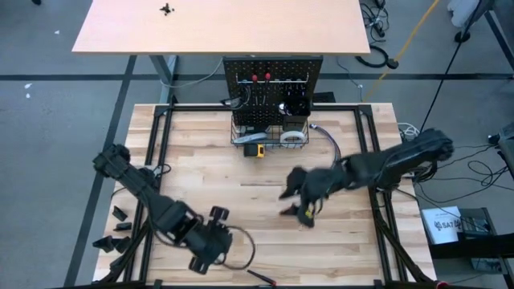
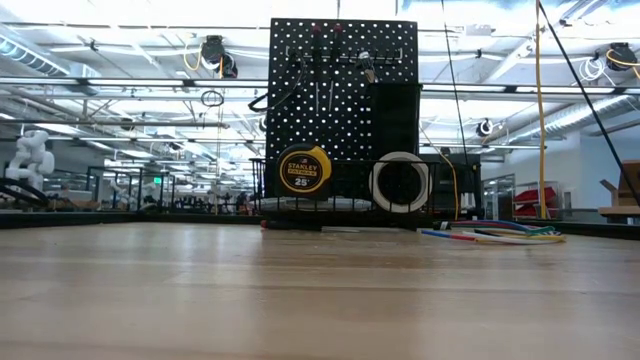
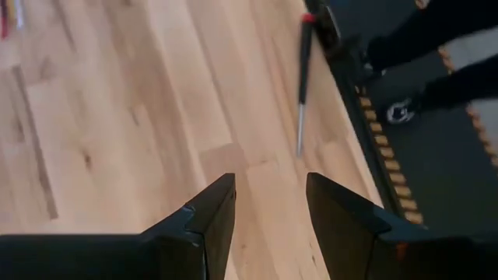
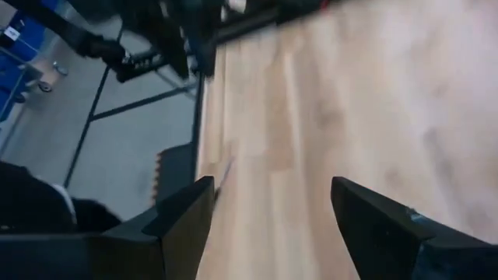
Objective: Hang tools onto peg board
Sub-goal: Hang the screwdriver on the pegboard
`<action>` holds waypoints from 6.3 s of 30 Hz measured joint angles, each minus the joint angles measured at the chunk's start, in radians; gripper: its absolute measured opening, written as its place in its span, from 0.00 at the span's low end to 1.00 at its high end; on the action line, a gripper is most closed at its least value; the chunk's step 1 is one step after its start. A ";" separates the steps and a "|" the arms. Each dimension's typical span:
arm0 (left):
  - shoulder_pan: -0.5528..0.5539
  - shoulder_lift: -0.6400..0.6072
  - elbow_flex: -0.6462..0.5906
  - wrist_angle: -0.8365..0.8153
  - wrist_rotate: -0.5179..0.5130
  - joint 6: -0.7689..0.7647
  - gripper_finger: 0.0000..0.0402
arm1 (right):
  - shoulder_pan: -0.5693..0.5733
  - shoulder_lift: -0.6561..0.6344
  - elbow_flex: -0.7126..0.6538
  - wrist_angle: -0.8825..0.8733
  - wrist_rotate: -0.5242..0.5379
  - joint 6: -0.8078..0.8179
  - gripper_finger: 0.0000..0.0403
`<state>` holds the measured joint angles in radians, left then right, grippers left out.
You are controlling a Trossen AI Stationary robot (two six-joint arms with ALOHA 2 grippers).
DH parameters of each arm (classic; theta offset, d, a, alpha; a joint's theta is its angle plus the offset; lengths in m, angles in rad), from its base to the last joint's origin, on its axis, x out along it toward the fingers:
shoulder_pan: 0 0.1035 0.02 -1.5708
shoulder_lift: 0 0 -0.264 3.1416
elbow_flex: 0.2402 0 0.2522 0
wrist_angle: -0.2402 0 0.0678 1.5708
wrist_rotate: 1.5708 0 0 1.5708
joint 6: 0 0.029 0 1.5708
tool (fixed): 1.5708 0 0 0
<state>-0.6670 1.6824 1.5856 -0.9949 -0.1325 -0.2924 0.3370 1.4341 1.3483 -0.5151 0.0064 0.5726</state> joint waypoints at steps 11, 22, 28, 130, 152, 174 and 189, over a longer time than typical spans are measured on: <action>-0.069 -0.005 -0.353 0.474 0.053 0.073 0.40 | 0.268 0.245 0.000 0.145 0.242 0.417 0.63; -0.059 0.093 -0.530 1.033 -0.002 0.264 0.40 | 0.340 0.347 0.000 0.080 0.282 0.554 0.63; -0.054 0.226 -0.531 1.202 -0.008 0.274 0.40 | 0.342 0.349 0.000 0.018 0.276 0.569 0.63; 0.294 0.131 -0.529 0.230 -0.109 -1.640 0.47 | -0.159 -0.256 0.000 -0.462 0.498 -0.337 0.63; 0.076 -0.009 -0.344 -0.191 0.070 -1.943 0.48 | -0.476 -0.080 0.000 -0.252 -0.024 -0.571 0.63; -0.209 0.124 -0.355 0.011 0.148 -1.008 0.25 | -0.476 0.135 0.000 -0.124 -0.247 -0.672 0.63; -0.329 0.324 -0.338 0.108 0.239 -0.820 0.00 | -0.482 0.135 0.000 -0.116 -0.243 -0.506 0.63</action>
<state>-0.9956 2.0068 1.2476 -0.8865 0.1062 -1.1122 -0.1448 1.5692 1.3483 -0.6309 -0.2371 0.0669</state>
